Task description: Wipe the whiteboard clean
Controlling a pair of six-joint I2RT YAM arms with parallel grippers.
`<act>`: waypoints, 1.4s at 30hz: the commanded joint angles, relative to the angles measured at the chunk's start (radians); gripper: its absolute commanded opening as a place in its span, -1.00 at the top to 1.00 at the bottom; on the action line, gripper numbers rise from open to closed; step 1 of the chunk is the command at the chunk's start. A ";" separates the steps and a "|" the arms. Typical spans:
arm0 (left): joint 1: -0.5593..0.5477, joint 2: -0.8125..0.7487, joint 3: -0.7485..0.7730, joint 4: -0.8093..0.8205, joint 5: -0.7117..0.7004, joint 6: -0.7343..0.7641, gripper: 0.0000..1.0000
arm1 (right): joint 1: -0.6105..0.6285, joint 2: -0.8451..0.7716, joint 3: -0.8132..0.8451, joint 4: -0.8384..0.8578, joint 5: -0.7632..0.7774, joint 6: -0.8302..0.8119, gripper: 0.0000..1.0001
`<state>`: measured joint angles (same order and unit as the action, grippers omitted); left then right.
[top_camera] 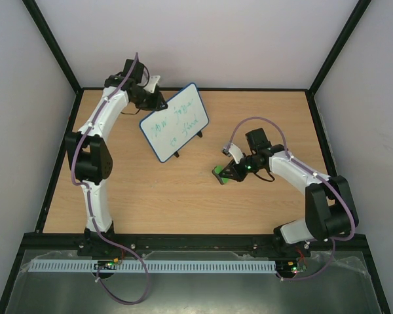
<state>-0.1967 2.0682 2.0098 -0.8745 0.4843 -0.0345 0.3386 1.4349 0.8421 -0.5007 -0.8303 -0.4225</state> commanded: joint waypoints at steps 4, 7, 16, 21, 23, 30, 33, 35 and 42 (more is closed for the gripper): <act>0.003 -0.022 -0.015 -0.037 0.006 -0.025 0.68 | -0.002 0.006 0.017 -0.031 -0.014 -0.012 0.95; 0.003 -0.025 -0.016 -0.050 0.016 -0.053 0.78 | -0.001 0.005 0.018 -0.030 -0.016 -0.009 0.95; -0.017 -0.120 -0.126 -0.040 0.101 -0.118 0.95 | -0.002 0.006 0.022 -0.029 -0.025 0.000 0.95; -0.064 -0.175 -0.213 -0.042 0.133 -0.107 0.95 | -0.001 -0.020 0.035 -0.041 -0.036 0.004 0.95; -0.090 -0.199 -0.249 -0.040 0.146 -0.104 0.95 | -0.001 -0.037 0.051 -0.045 -0.036 0.008 0.97; -0.151 -0.347 -0.461 0.032 0.207 -0.131 0.95 | 0.041 -0.151 0.068 0.034 0.001 0.048 0.97; -0.162 -0.389 -0.525 0.048 0.207 -0.138 0.95 | 0.066 -0.181 0.088 0.035 0.010 0.059 0.97; -0.180 -0.407 -0.555 0.062 0.207 -0.150 0.95 | 0.074 -0.198 0.093 0.044 0.002 0.080 0.97; -0.225 -0.364 -0.495 0.062 0.182 -0.146 0.91 | 0.091 -0.224 0.084 0.045 0.003 0.091 0.97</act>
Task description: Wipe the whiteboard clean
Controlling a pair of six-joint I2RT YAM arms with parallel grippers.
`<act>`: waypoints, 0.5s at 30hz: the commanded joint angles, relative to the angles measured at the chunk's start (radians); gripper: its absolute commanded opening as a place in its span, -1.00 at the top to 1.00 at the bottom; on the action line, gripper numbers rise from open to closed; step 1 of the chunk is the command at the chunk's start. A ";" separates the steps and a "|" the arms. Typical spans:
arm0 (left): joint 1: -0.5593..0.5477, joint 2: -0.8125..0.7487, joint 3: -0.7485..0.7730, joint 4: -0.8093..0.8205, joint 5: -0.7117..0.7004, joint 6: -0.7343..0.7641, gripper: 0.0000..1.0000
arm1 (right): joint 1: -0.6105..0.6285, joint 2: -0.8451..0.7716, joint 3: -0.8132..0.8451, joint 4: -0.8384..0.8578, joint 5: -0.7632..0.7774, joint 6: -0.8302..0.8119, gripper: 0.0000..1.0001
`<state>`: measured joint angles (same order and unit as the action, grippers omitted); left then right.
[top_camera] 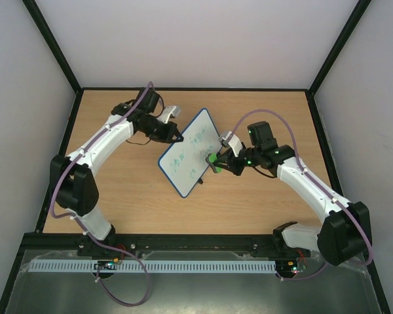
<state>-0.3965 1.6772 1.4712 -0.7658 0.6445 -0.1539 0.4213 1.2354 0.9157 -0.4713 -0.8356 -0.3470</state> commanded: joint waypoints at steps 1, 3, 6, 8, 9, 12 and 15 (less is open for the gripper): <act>-0.025 0.025 0.067 -0.049 -0.012 -0.026 0.81 | 0.008 -0.025 0.009 0.014 0.015 0.011 0.97; -0.024 -0.002 0.091 -0.031 -0.085 -0.044 0.73 | 0.007 -0.023 0.007 0.006 0.027 0.005 0.97; -0.018 -0.061 0.107 -0.027 -0.177 -0.066 0.20 | 0.010 -0.018 0.021 -0.016 0.031 -0.003 0.97; -0.016 -0.113 0.084 -0.035 -0.198 -0.074 0.02 | 0.012 -0.015 0.031 -0.022 0.033 -0.002 0.97; -0.016 -0.143 0.065 -0.039 -0.208 -0.081 -0.03 | 0.015 -0.012 0.036 -0.020 0.034 0.000 0.97; -0.016 -0.251 -0.033 -0.028 -0.220 -0.110 -0.06 | 0.036 0.000 0.048 -0.003 0.058 0.013 0.97; -0.015 -0.333 -0.132 -0.032 -0.241 -0.131 -0.06 | 0.074 0.012 0.053 0.045 0.094 0.032 0.97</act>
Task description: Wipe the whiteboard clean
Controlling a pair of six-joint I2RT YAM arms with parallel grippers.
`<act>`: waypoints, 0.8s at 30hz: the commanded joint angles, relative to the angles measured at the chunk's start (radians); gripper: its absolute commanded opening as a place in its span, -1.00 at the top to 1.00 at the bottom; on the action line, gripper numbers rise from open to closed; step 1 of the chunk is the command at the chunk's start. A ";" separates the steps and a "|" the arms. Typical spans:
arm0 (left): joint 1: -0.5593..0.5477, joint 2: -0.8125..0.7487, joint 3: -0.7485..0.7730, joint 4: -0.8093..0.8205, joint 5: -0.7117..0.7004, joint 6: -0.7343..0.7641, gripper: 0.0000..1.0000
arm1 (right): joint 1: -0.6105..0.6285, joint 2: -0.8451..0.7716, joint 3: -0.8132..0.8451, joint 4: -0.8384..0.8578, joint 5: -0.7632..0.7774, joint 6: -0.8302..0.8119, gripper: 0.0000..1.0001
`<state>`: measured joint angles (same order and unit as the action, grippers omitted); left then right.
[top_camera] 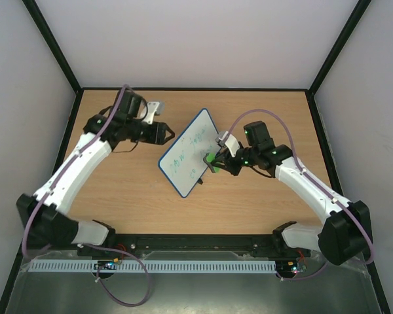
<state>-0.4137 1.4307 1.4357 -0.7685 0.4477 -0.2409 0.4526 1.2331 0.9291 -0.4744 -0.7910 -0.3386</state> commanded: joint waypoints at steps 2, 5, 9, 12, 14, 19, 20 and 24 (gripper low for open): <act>0.003 -0.117 -0.147 -0.027 -0.035 -0.049 -0.03 | 0.083 0.031 0.055 0.081 0.081 0.034 0.97; 0.003 -0.116 -0.184 -0.018 -0.005 -0.053 0.04 | 0.145 0.070 0.086 0.129 0.145 0.054 0.97; 0.003 -0.069 -0.178 -0.002 0.017 -0.053 0.17 | 0.224 0.116 0.105 0.200 0.218 0.064 0.97; 0.004 -0.026 -0.157 0.009 0.026 -0.039 0.25 | 0.263 0.142 0.108 0.230 0.233 0.045 0.97; 0.004 0.010 -0.137 0.007 0.046 -0.025 0.32 | 0.277 0.158 0.103 0.257 0.237 0.044 0.97; 0.004 0.068 -0.102 -0.008 0.053 -0.002 0.57 | 0.311 0.197 0.099 0.317 0.245 0.054 0.97; 0.004 0.072 -0.099 -0.009 0.054 0.000 0.61 | 0.316 0.202 0.100 0.329 0.243 0.058 0.97; 0.004 0.081 -0.098 -0.014 0.061 0.003 0.76 | 0.343 0.236 0.109 0.363 0.246 0.059 0.97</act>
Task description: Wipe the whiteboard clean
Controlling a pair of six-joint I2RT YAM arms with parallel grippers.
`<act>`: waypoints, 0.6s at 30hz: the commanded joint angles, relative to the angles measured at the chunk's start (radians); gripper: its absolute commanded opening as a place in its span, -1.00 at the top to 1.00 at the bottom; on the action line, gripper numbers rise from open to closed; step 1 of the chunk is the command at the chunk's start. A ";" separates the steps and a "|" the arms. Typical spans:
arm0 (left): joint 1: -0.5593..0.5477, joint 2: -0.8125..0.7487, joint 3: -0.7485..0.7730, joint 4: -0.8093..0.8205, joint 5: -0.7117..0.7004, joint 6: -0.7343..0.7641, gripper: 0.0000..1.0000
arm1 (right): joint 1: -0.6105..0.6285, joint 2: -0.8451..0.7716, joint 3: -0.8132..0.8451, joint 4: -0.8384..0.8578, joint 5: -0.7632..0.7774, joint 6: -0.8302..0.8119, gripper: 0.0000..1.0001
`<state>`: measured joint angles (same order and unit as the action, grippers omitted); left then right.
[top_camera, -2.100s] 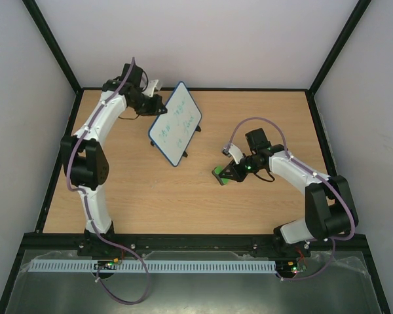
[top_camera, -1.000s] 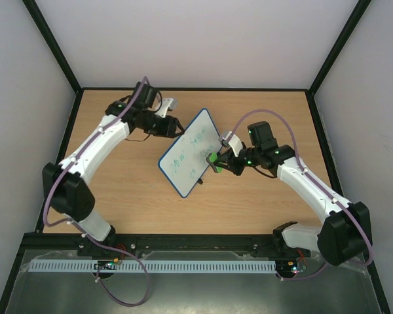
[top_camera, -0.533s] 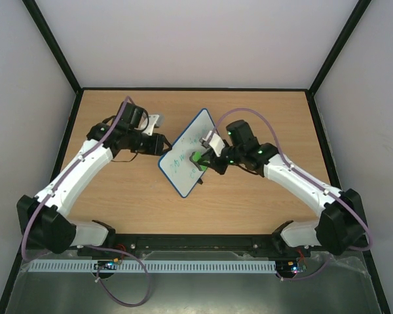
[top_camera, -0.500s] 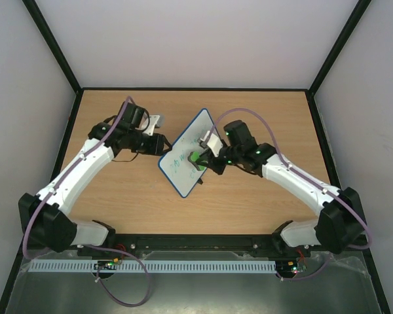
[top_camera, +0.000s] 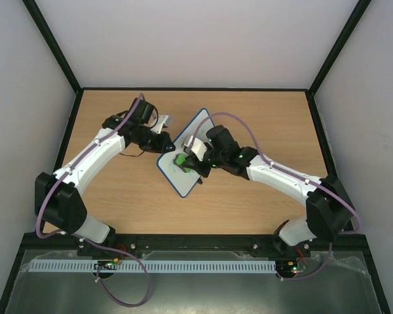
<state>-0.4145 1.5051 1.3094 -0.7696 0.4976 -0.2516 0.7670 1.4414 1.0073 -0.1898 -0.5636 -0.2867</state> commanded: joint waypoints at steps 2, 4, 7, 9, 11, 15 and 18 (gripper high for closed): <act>0.005 0.011 0.028 -0.017 0.013 0.015 0.83 | 0.045 0.039 0.030 0.105 0.020 0.009 0.97; 0.005 0.020 0.031 -0.023 0.014 0.017 0.91 | 0.060 0.045 0.021 0.134 0.020 0.005 0.97; 0.005 0.035 0.042 -0.033 0.020 0.023 0.95 | 0.093 0.049 0.015 0.171 0.037 0.002 0.97; 0.005 0.041 0.049 -0.040 0.023 0.026 0.95 | 0.109 0.053 0.017 0.182 0.041 0.006 0.97; 0.005 0.043 0.051 -0.041 0.025 0.028 0.95 | 0.118 0.058 0.018 0.194 0.048 0.020 0.97; 0.005 0.054 0.044 -0.039 0.050 0.034 0.95 | 0.129 0.059 -0.032 0.264 0.119 0.059 0.97; 0.005 0.059 0.042 -0.041 0.072 0.051 0.95 | 0.130 0.043 -0.155 0.401 0.240 0.086 0.97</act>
<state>-0.4088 1.5341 1.3384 -0.7780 0.5346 -0.1860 0.8867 1.4845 0.9718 0.0238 -0.4835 -0.2462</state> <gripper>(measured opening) 0.039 0.130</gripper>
